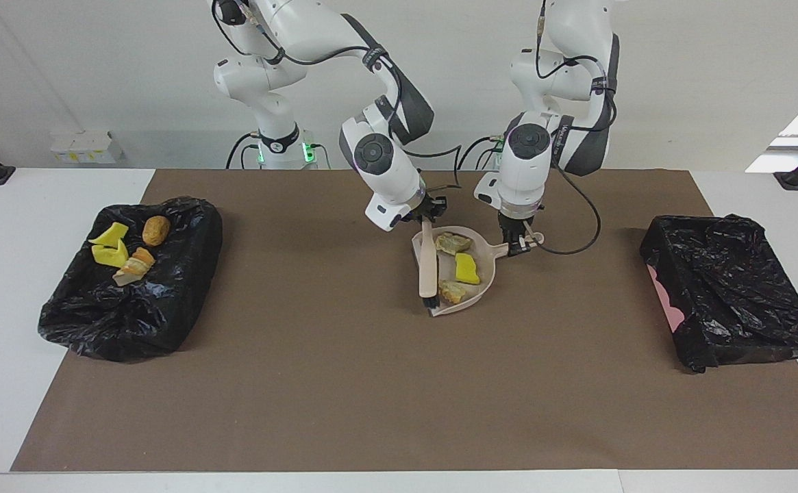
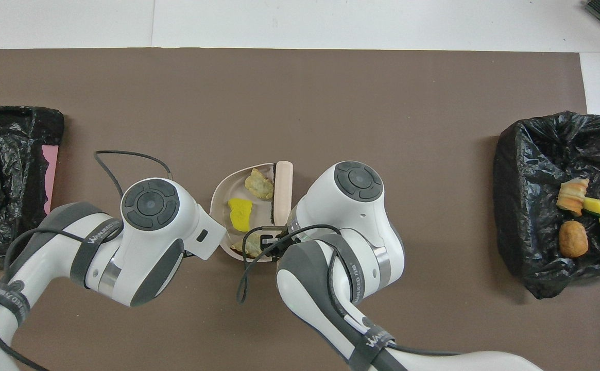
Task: Sweep and dump trash in bin
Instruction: 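Brush the yellow and beige pieces into the left gripper's dustpan, then swing the dustpan to the bin with the left gripper while the right gripper withdraws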
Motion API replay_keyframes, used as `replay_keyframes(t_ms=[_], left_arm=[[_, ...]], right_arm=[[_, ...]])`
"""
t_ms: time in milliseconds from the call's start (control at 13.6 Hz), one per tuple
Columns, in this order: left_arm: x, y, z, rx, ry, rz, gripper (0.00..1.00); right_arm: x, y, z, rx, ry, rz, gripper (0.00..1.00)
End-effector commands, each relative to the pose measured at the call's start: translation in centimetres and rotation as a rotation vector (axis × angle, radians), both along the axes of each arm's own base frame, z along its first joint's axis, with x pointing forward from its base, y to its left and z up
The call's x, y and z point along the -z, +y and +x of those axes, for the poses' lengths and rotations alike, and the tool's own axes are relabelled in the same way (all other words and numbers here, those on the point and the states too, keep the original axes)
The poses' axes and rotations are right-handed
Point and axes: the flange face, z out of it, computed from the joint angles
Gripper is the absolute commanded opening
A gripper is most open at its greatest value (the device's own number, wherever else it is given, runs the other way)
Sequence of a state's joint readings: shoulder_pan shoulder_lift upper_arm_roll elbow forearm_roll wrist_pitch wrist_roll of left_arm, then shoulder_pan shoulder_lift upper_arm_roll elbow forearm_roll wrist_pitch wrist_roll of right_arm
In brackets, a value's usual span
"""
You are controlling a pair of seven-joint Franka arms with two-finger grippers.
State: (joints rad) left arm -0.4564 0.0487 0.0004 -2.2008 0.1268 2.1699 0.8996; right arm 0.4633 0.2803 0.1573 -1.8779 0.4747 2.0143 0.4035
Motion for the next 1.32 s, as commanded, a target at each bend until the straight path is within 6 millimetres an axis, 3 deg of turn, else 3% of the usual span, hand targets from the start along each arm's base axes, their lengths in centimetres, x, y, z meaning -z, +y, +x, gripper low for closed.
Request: replay_keyframes(t_ms=[0, 221, 441, 588, 882, 1029, 1250], left_arm=[[-0.8, 2.9, 0.7, -0.032, 0.003, 0.016, 0.0], [-4.5, 6.5, 1.5, -0.061, 0.012, 0.024, 0.0], [-9.4, 13.3, 1.9, -0.04, -0.02, 0.007, 0.0], [-11.6, 18.3, 1.7, -0.048, -0.013, 0.008, 0.0], [-15.9, 30.9, 2.3, 0.011, -0.009, 0.007, 0.0], [-17.1, 36.2, 1.9, 0.073, -0.027, 0.014, 0.0], [-18.4, 43.4, 1.1, 0.026, -0.12, 0.055, 0.0]], right_arm=[[-1.6, -2.5, 1.0, 0.006, 0.049, -0.025, 0.0], [-2.8, -4.6, 0.7, -0.064, 0.039, -0.131, 0.0], [-3.0, -4.5, -0.3, -0.108, -0.003, -0.241, 0.0], [-2.7, -2.3, -2.0, -0.131, -0.016, -0.282, 0.0], [-2.4, 1.7, -5.3, -0.117, -0.017, -0.329, 0.0], [-1.4, 3.7, -7.2, -0.12, -0.019, -0.343, 0.0], [0.6, 6.7, -9.6, -0.092, -0.026, -0.365, 0.0]])
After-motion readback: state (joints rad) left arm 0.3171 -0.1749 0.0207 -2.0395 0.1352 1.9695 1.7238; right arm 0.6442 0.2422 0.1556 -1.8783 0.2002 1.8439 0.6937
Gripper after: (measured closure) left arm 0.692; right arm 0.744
